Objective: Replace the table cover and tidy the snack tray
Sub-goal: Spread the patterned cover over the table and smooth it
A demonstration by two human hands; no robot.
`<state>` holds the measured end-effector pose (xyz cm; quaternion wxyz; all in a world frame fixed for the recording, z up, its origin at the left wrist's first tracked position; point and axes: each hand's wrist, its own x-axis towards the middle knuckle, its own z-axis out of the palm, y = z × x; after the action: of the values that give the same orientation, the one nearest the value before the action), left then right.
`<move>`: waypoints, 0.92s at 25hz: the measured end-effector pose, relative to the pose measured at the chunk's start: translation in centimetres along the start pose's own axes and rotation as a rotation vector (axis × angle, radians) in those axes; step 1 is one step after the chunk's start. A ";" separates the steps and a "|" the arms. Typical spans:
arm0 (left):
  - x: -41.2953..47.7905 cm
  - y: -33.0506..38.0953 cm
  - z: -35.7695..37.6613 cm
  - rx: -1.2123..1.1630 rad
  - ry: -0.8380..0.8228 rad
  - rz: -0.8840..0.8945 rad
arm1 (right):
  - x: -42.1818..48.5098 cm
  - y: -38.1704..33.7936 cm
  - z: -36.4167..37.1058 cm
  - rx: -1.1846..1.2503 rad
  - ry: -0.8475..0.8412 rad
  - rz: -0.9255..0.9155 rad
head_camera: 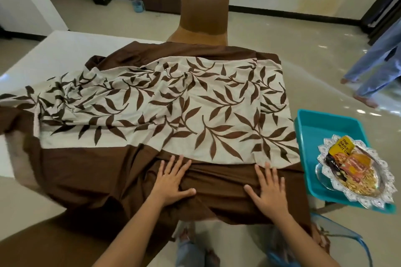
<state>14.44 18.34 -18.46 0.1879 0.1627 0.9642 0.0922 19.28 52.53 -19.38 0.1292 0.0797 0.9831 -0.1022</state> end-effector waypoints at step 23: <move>-8.6 -29.7 -6.7 -0.222 0.314 -0.448 | 2.7 -27.4 2.3 0.169 0.270 0.111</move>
<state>11.09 -13.07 -16.53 0.0687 -0.0922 0.9774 0.1772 12.24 25.92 -17.39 -0.0058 0.1573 0.9735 -0.1659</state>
